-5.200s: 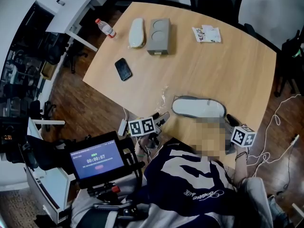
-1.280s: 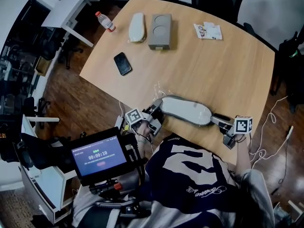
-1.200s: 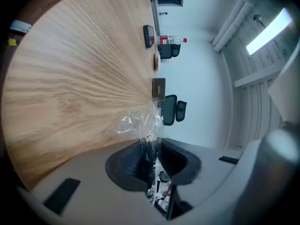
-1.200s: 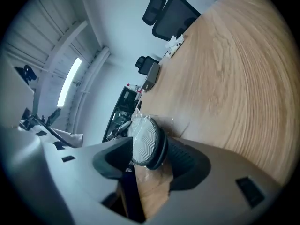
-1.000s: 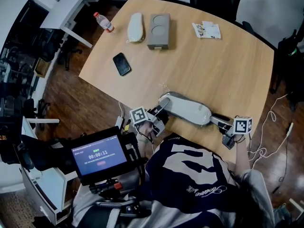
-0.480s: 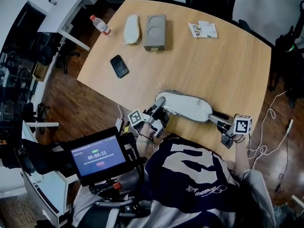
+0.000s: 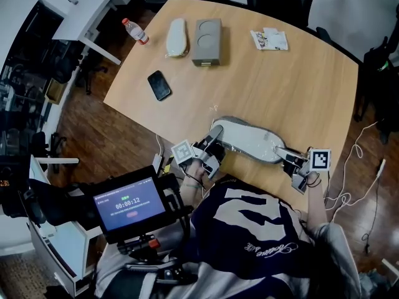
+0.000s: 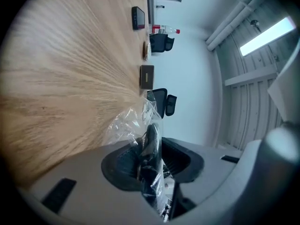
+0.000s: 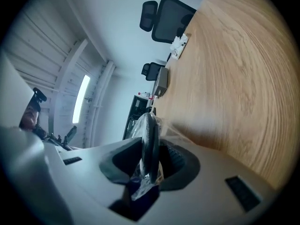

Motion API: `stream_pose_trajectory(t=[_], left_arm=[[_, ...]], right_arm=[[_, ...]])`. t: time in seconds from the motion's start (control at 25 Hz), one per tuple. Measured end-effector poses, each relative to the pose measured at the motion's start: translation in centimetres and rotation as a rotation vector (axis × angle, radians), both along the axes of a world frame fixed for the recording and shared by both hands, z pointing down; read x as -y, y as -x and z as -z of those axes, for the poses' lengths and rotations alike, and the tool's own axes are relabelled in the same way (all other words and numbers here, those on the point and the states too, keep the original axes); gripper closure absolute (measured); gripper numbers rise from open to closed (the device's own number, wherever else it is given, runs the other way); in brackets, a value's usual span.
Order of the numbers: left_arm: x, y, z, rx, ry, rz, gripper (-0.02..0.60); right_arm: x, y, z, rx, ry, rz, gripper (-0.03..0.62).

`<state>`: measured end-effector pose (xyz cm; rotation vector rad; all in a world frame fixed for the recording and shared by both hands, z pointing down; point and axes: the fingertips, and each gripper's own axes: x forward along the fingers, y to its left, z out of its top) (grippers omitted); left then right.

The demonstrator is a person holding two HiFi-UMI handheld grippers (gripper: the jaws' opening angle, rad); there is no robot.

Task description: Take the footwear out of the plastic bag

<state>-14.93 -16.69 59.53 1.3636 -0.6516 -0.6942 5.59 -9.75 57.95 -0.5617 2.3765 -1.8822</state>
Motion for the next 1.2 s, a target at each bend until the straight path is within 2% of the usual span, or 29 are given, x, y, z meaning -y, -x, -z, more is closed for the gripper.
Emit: stream_pose_trajectory(t=[0.24, 0.32, 0.36, 0.64, 0.8, 1.08, 1.2], left_arm=[[0.7, 3.4, 0.1, -0.027, 0.025, 0.120, 0.470], [0.9, 4.3, -0.2, 0.005, 0.034, 0.135, 0.551], [1.0, 4.5, -0.4, 0.029, 0.038, 0.135, 0.565], [1.7, 5.3, -1.8, 0.097, 0.085, 0.173, 0.574], [1.6, 5.6, -2.7, 0.155, 0.117, 0.201, 0.575], [2.3, 4.7, -3.3, 0.220, 0.101, 0.212, 0.575], [2.5, 3.9, -3.2, 0.289, 0.091, 0.191, 0.575]], right_arm=[[-0.4, -2.5, 1.6, 0.034, -0.022, -0.035, 0.496], [-0.7, -3.7, 1.8, 0.024, -0.030, -0.060, 0.497], [-0.9, -4.3, 1.9, 0.022, -0.034, -0.074, 0.497], [-2.8, -8.3, 2.1, 0.003, -0.030, -0.200, 0.499], [-3.9, -10.6, 3.2, -0.023, -0.067, -0.299, 0.499], [-4.5, -13.8, 4.5, -0.107, -0.123, -0.448, 0.499], [-4.2, -14.1, 4.7, -0.162, -0.143, -0.506, 0.499]])
